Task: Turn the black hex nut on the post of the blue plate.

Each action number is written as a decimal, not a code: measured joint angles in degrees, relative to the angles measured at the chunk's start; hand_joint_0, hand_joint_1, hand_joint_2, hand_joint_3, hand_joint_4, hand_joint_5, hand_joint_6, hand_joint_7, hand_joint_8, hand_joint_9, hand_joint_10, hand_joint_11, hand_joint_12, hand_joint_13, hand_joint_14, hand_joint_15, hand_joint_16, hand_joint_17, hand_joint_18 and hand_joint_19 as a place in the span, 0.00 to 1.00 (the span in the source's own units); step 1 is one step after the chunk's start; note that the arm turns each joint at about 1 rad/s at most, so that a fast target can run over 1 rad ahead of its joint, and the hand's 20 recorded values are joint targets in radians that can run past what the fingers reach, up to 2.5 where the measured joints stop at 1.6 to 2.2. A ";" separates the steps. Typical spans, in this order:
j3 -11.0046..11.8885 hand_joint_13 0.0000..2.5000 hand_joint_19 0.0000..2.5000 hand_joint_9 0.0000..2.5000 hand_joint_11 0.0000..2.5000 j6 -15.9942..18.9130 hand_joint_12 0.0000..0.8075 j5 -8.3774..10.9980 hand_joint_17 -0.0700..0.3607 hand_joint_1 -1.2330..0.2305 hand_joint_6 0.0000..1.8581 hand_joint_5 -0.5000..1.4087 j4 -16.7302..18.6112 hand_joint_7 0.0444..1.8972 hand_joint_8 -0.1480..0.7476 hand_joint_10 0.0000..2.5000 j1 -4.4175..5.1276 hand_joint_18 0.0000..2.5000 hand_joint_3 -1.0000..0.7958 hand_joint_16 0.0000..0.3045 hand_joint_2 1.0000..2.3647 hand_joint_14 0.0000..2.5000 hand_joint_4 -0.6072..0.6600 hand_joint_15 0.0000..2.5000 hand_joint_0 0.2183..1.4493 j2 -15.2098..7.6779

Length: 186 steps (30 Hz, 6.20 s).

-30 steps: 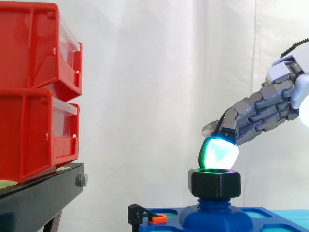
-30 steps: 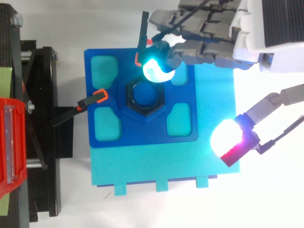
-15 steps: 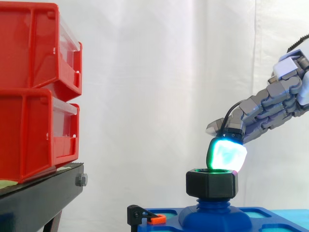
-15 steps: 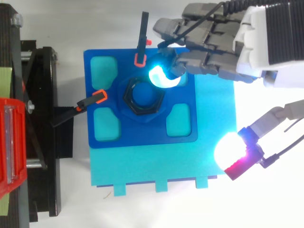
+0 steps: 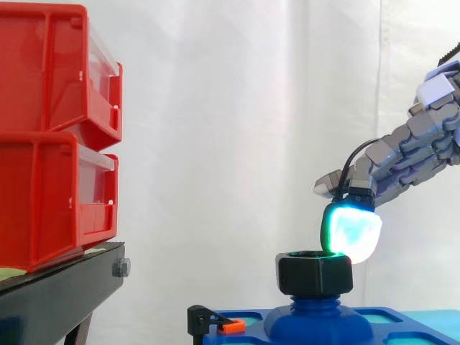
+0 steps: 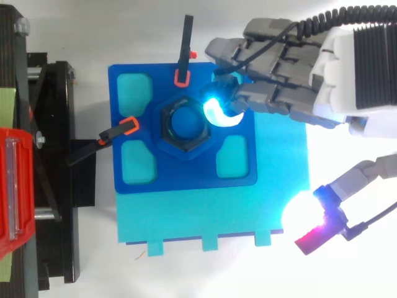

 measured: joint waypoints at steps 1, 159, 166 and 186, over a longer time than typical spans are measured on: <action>0.00 0.07 0.01 0.00 0.00 0.11 0.47 0.28 0.45 0.52 0.27 0.13 -0.20 0.41 0.41 0.00 0.18 0.03 0.28 0.18 0.00 0.00 0.65 0.00 0.10 0.11; 1.95 0.00 0.00 0.00 0.00 -1.01 0.37 -9.87 0.39 0.38 0.27 0.12 22.11 0.39 0.33 0.00 -5.64 0.00 0.28 0.14 0.00 0.00 0.60 0.00 0.18 -9.71; 1.96 0.00 0.00 0.00 0.00 -1.01 0.37 -10.55 0.39 0.41 0.27 0.13 21.93 0.42 0.33 0.00 -6.11 0.00 0.28 0.14 0.00 0.00 0.63 0.00 0.18 -9.71; 2.04 0.00 0.00 0.00 0.00 -1.93 0.38 -13.21 0.39 0.44 0.27 0.13 21.90 0.44 0.35 0.00 -7.79 0.00 0.28 0.15 0.00 0.00 0.65 0.00 0.17 -9.68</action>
